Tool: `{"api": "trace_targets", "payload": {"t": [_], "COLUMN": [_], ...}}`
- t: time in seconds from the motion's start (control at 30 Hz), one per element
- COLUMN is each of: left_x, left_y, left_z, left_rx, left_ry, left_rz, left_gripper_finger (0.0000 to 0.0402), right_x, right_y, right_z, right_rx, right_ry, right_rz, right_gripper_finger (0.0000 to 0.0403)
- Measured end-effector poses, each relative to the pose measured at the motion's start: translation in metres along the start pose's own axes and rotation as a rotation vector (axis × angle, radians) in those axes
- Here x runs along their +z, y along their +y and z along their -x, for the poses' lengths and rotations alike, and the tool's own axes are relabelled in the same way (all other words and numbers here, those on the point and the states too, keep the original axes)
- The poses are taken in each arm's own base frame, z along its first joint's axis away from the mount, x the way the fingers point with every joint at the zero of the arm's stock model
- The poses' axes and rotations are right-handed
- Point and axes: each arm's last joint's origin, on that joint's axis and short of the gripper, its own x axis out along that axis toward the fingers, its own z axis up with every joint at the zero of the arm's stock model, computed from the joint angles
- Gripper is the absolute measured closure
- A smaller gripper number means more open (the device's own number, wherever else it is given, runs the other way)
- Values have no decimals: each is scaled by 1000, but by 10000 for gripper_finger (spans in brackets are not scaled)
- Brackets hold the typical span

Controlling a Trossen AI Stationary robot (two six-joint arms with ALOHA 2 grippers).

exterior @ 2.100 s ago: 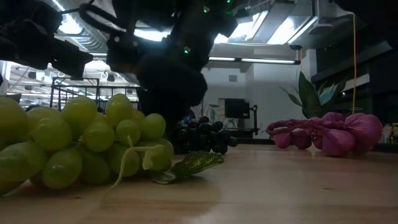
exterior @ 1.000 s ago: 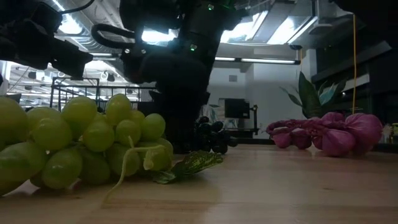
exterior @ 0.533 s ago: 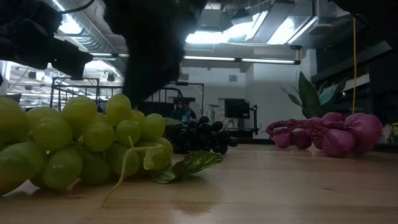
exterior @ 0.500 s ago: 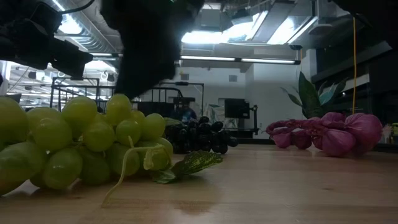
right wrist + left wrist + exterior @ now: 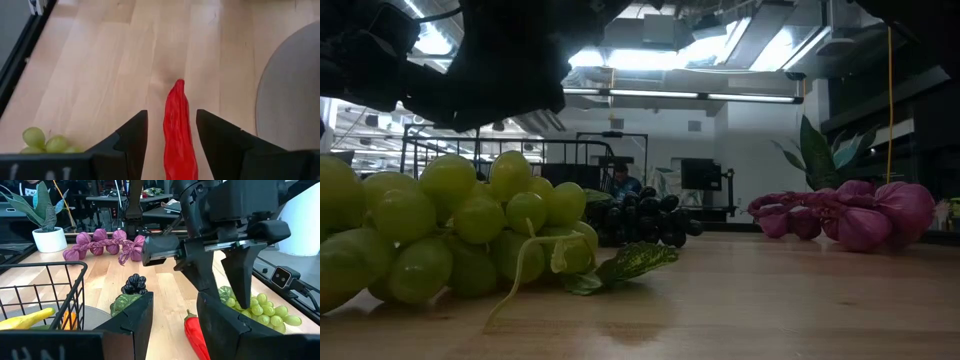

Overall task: Build produce basket
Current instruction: Put the red chili pepper into the wire basket

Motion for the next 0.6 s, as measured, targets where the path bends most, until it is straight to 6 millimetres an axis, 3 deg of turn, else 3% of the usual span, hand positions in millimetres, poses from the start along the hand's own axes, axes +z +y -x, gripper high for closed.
{"api": "trace_targets", "payload": {"t": [0.27, 0.47, 0.6], "left_x": [0, 0, 0], "left_y": [0, 0, 0], "left_z": [0, 0, 0], "left_rx": [0, 1, 1], "left_ry": [0, 0, 0], "left_rz": [0, 0, 0], "left_gripper_finger": [255, 255, 255], "right_x": [-1, -7, -10], "right_y": [1, 4, 3], "right_z": [0, -11, -17], "right_rx": [-59, -62, -64], "right_ry": [0, 14, 24], "right_rz": [11, 12, -2], "right_gripper_finger": [206, 160, 151]}}
